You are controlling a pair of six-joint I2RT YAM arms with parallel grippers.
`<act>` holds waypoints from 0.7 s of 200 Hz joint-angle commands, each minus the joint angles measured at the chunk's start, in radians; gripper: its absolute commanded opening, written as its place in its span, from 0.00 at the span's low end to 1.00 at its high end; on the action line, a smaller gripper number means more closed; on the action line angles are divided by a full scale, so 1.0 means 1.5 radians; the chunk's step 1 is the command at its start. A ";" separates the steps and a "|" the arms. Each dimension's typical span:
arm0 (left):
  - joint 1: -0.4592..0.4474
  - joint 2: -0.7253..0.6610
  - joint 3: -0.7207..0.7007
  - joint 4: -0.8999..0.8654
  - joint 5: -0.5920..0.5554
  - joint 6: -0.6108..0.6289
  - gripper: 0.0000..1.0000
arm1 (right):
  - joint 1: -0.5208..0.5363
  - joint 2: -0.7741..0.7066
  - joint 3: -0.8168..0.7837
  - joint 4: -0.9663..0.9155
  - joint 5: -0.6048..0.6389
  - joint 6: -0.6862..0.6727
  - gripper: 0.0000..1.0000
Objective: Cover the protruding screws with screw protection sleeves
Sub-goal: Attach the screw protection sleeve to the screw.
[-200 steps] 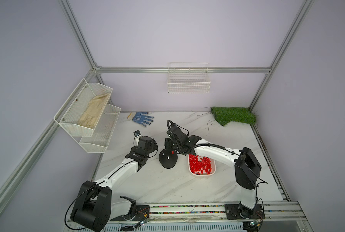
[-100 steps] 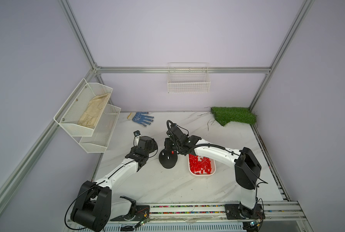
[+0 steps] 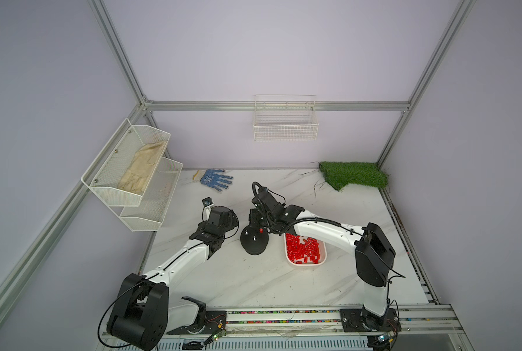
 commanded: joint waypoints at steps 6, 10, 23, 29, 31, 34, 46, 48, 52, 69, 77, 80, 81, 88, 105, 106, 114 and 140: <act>-0.003 -0.008 0.008 0.017 -0.004 -0.011 1.00 | 0.007 -0.018 -0.012 0.005 0.003 0.011 0.15; -0.003 -0.008 0.008 0.018 -0.004 -0.010 1.00 | 0.008 -0.018 -0.013 0.005 0.003 0.011 0.15; -0.003 -0.008 0.008 0.017 -0.003 -0.011 1.00 | 0.009 -0.018 -0.014 0.006 0.002 0.012 0.15; -0.003 -0.008 0.007 0.017 -0.004 -0.010 1.00 | 0.008 -0.017 -0.015 0.005 0.003 0.011 0.15; -0.003 -0.008 0.008 0.018 -0.004 -0.011 1.00 | 0.008 -0.017 -0.014 0.005 0.002 0.012 0.15; -0.003 -0.008 0.008 0.017 -0.004 -0.010 1.00 | 0.009 -0.017 -0.015 0.005 0.002 0.012 0.15; -0.003 -0.008 0.006 0.017 -0.004 -0.010 1.00 | 0.009 -0.020 -0.017 0.009 0.001 0.012 0.15; -0.003 -0.008 0.006 0.017 -0.004 -0.010 1.00 | 0.009 -0.022 -0.019 0.011 0.001 0.013 0.15; -0.003 -0.008 0.006 0.017 -0.004 -0.010 1.00 | 0.008 -0.022 -0.019 0.012 0.000 0.014 0.15; -0.004 -0.006 0.007 0.019 -0.005 -0.012 1.00 | 0.010 -0.022 -0.018 0.011 -0.001 0.013 0.15; -0.003 -0.006 0.007 0.018 -0.003 -0.011 1.00 | 0.011 -0.021 -0.017 0.010 0.000 0.014 0.15; -0.003 -0.006 0.007 0.019 -0.003 -0.011 1.00 | 0.011 -0.021 -0.017 0.009 0.000 0.013 0.15; -0.003 -0.006 0.006 0.018 -0.003 -0.012 1.00 | 0.011 -0.021 -0.017 0.009 0.000 0.013 0.15; -0.003 -0.006 0.007 0.018 -0.003 -0.011 1.00 | 0.011 -0.020 -0.018 0.009 -0.001 0.014 0.15; -0.003 -0.007 0.007 0.018 -0.004 -0.011 1.00 | 0.013 -0.020 -0.018 0.008 -0.002 0.014 0.15; -0.003 -0.007 0.007 0.018 -0.004 -0.011 1.00 | 0.013 -0.020 -0.019 0.008 -0.002 0.014 0.15; -0.003 -0.008 0.006 0.018 -0.004 -0.011 1.00 | 0.013 -0.021 -0.019 0.009 -0.002 0.014 0.15; -0.004 -0.008 0.006 0.019 -0.004 -0.011 1.00 | 0.014 -0.023 -0.023 0.009 0.000 0.016 0.15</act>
